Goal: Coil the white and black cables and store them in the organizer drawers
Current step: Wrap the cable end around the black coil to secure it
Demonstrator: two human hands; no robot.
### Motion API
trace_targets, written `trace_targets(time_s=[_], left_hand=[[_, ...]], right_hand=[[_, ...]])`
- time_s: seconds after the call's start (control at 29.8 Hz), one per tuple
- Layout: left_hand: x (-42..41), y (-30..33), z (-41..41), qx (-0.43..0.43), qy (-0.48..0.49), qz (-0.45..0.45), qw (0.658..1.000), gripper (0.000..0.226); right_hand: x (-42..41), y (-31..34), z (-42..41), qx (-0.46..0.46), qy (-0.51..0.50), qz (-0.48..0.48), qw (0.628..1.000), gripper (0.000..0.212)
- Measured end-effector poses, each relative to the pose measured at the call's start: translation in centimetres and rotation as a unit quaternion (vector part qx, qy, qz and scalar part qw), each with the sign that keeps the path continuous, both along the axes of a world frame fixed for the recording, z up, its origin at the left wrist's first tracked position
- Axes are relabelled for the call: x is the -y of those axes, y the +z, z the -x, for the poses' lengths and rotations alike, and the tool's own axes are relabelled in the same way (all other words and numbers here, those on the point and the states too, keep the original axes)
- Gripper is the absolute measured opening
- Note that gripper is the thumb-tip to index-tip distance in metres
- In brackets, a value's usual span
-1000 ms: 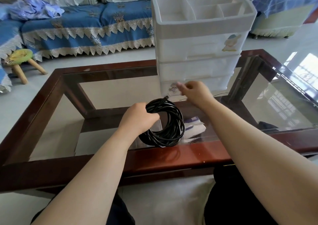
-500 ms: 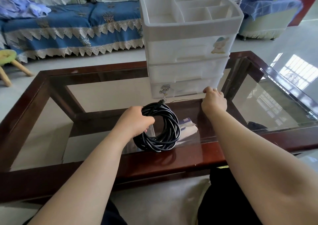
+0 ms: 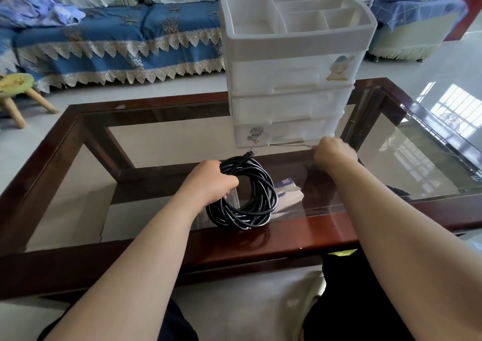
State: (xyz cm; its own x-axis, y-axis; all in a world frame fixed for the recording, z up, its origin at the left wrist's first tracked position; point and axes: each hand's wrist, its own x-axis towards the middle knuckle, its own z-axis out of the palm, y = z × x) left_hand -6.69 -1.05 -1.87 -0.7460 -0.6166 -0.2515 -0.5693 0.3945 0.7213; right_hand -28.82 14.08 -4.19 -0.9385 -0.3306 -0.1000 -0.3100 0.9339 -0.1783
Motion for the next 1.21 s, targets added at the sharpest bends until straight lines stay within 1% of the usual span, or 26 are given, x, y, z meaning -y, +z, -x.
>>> trace_targets(time_s=[0.07,0.13,0.27,0.37,0.47,0.6,0.7,0.77,0.8,0.84,0.87,0.91,0.97,1.01,1.04,1.07,1.14,1.21], left_hand=[[0.3,-0.3,0.0,0.005,0.007,0.01,1.0,0.013],[0.5,-0.6,-0.1,0.008,0.013,0.01,1.0,0.019],[0.6,-0.9,-0.4,0.006,0.016,-0.003,1.0,0.018],[0.8,-1.0,-0.8,0.006,0.018,-0.003,1.0,0.02],[1.2,-1.0,-1.1,0.008,0.018,-0.004,1.0,0.019],[1.7,-1.0,-1.5,0.016,0.019,0.004,1.0,0.028],[1.9,-0.8,-1.8,0.02,0.017,0.007,1.0,0.024],[2.0,-0.7,-1.9,0.023,0.015,0.013,1.0,0.02],[2.0,-0.7,-1.9,0.026,0.016,0.016,0.999,0.021],[2.0,-0.7,-1.9,0.029,0.018,0.019,0.999,0.024],[2.0,-0.7,-1.9,0.032,0.02,0.023,0.999,0.026],[2.0,-0.7,-1.9,0.037,0.023,0.027,0.999,0.028],[1.8,-0.6,-1.8,0.044,0.022,0.032,0.998,0.029],[1.8,-0.6,-1.9,0.046,0.019,0.038,0.998,0.03],[1.7,-0.6,-1.9,0.047,0.015,0.044,0.998,0.029],[1.5,-0.6,-1.9,0.046,0.012,0.048,0.998,0.029],[1.4,-0.6,-2.0,0.042,0.005,0.051,0.998,0.026],[1.4,-0.6,-2.1,0.04,-0.006,0.047,0.998,0.029]], right_hand=[[0.3,1.6,0.0,-0.036,-0.017,0.036,0.999,0.03],[0.4,2.4,-0.1,-0.05,-0.021,0.063,0.997,0.026],[-0.1,1.4,-0.8,0.003,0.022,0.079,0.997,0.025],[-0.1,0.6,-1.0,0.018,0.052,0.102,0.993,0.018],[-0.1,0.4,-1.1,0.046,0.085,0.091,0.991,0.011],[0.0,1.0,-1.5,0.085,0.115,0.112,0.983,0.016],[0.1,1.9,-1.8,0.099,0.115,0.086,0.985,0.019],[-0.1,3.0,-2.5,0.09,0.096,0.058,0.99,0.018],[-0.3,3.7,-2.9,0.071,0.089,0.054,0.992,0.017],[-0.4,4.5,-3.4,0.049,0.089,0.072,0.992,0.016],[-0.4,5.4,-4.1,0.037,0.097,0.118,0.988,0.015],[-0.1,6.2,-5.1,0.051,0.116,0.186,0.974,0.012],[0.8,7.6,-8.3,0.136,0.172,0.313,0.924,0.009],[1.4,7.8,-10.0,0.174,0.199,0.345,0.901,0.009],[2.0,7.6,-11.7,0.194,0.218,0.357,0.887,0.011],[2.6,7.3,-13.0,0.2,0.23,0.358,0.883,0.012],[3.6,6.5,-14.7,0.191,0.239,0.347,0.887,0.009],[4.2,5.8,-15.1,0.179,0.237,0.342,0.891,0.008]])
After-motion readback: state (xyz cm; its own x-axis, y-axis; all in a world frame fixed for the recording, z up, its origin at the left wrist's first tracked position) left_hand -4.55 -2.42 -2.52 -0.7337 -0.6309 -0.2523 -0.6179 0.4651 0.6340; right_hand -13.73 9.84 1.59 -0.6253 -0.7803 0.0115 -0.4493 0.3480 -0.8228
